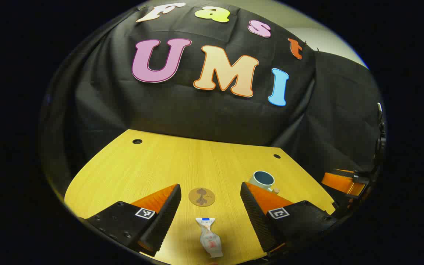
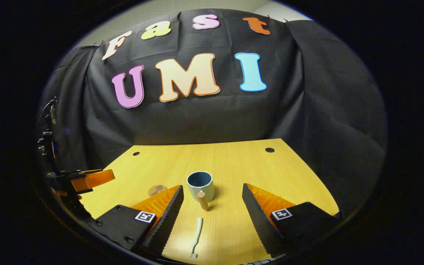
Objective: Put the toothbrush and toothpaste on the desktop into the cup, then pick up the cup and place it on the coaster on the desktop.
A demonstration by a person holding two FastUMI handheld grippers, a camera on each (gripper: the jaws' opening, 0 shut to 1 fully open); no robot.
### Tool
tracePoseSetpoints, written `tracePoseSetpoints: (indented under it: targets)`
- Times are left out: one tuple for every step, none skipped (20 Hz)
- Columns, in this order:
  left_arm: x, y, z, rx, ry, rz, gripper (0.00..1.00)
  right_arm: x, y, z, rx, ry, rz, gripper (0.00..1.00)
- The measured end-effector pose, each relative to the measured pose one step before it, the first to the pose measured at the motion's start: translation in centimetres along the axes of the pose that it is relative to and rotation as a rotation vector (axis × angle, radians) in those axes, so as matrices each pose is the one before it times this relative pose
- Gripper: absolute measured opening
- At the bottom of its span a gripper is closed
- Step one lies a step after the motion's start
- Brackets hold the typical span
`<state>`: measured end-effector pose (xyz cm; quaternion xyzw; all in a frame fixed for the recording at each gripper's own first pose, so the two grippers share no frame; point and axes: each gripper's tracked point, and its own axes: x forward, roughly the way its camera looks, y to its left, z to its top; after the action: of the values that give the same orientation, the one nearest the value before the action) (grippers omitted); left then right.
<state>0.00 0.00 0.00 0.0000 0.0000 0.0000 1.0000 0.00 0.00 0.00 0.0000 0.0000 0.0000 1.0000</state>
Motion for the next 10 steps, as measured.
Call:
tracePoseSetpoints:
  targets:
    - [-0.087, 0.754, -0.114, 0.00570, -0.00073, 0.02648, 0.95, 0.061, 0.216, -0.091, 0.00249, 0.00636, 0.00448, 0.99]
    - [0.017, 0.412, -0.071, 0.00172, 0.00205, 0.01159, 0.95, 0.066, 0.028, -0.120, 0.00083, 0.00576, 0.00222, 0.96]
    - [0.022, -0.051, -0.239, -0.00391, 0.00866, -0.00277, 0.95, 0.052, 0.128, -0.059, -0.00107, 0.00523, 0.00212, 0.99]
    - [0.014, -0.016, -0.344, -0.00813, 0.00701, 0.00122, 0.95, 0.047, 0.055, -0.192, -0.00113, 0.00617, 0.00199, 0.99]
    - [0.009, 0.075, -0.161, -0.00792, 0.00528, -0.00214, 0.95, 0.030, 0.043, -0.176, -0.00266, 0.00877, 0.00052, 0.99]
    - [0.005, 0.059, -0.068, -0.00530, 0.00374, -0.00171, 0.95, 0.058, -0.004, -0.292, -0.00383, 0.00502, -0.00252, 0.99]
    - [0.009, 0.064, -0.061, -0.00294, 0.00393, 0.00107, 0.95, 0.060, -0.038, -0.107, -0.00099, 0.00569, -0.00669, 0.98]
    - [-0.025, 0.167, -0.440, -0.00238, 0.00689, 0.00109, 0.95, 0.055, -0.105, -0.339, 0.00527, 0.00774, -0.00366, 0.98]
    - [0.031, 0.033, -0.284, -0.00126, 0.00611, -0.00065, 0.95, 0.072, 0.007, -0.229, 0.00802, 0.00804, -0.00189, 0.98]
    - [-0.013, -0.005, -0.070, -0.00030, 0.00232, -0.00049, 0.95, -0.040, 0.037, -0.286, 0.00801, 0.00379, -0.00399, 0.99]
